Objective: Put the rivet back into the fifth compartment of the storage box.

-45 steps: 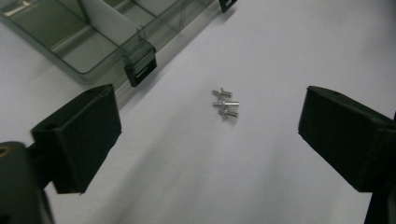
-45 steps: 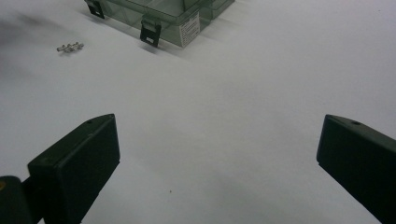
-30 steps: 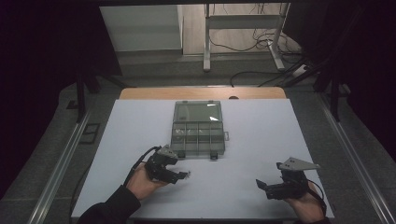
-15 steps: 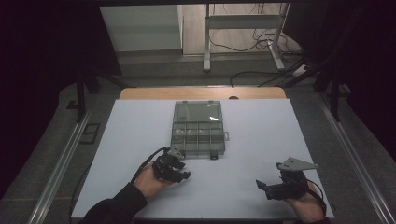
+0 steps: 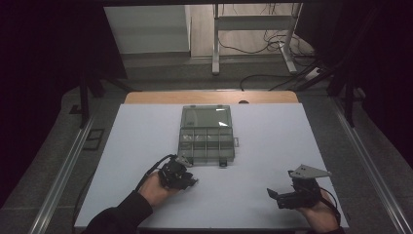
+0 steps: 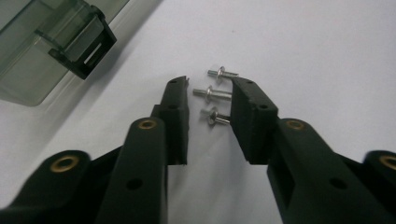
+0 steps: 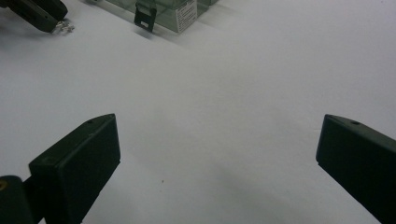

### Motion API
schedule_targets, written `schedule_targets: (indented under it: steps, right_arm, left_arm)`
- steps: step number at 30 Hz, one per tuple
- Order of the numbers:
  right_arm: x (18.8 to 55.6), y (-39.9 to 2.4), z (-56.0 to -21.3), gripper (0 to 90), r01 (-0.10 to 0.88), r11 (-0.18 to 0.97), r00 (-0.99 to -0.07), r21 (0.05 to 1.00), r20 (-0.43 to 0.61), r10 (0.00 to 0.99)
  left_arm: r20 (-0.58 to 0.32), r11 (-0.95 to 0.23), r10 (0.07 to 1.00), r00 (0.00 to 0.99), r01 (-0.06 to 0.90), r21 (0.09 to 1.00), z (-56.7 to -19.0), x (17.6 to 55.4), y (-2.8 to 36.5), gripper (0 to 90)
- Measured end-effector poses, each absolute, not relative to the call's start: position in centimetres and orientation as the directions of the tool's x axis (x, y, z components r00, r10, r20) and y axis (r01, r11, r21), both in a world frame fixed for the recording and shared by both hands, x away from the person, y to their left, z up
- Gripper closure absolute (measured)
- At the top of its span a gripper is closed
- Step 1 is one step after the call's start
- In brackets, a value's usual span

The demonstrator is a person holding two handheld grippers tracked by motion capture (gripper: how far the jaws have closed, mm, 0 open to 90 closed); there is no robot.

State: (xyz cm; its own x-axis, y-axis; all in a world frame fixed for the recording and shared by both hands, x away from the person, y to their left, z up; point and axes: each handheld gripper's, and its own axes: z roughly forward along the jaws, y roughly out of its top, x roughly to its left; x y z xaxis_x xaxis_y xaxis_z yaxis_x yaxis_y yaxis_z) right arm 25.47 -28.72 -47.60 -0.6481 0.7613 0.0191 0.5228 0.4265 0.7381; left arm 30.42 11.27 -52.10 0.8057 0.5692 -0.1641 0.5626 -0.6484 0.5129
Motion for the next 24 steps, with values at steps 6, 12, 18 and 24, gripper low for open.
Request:
schedule_targets:
  steps: [6,12,18,24]
  right_arm:
    - [25.5,-28.7,-47.6,0.0,0.521,0.428,-0.649,0.739,0.018,0.760]
    - [25.4,-28.7,-47.6,0.0,0.521,0.429,-0.649,0.738,0.016,0.760]
    - [25.4,-28.7,-47.6,0.0,0.520,0.431,-0.650,0.737,0.015,0.760]
    - [25.4,-28.7,-47.6,0.0,0.520,0.432,-0.651,0.737,0.014,0.759]
  left_arm:
    - [-0.173,-0.651,0.573,0.801,0.573,0.498,-52.0,30.5,11.5,74.6]
    - [-0.195,-0.641,0.581,0.790,0.592,0.488,-52.0,30.6,11.9,75.0]
    - [-0.216,-0.625,0.591,0.778,0.610,0.488,-52.0,30.8,12.5,69.7]
    - [-0.204,-0.625,0.605,0.770,0.617,0.477,-51.9,30.7,12.9,70.3]
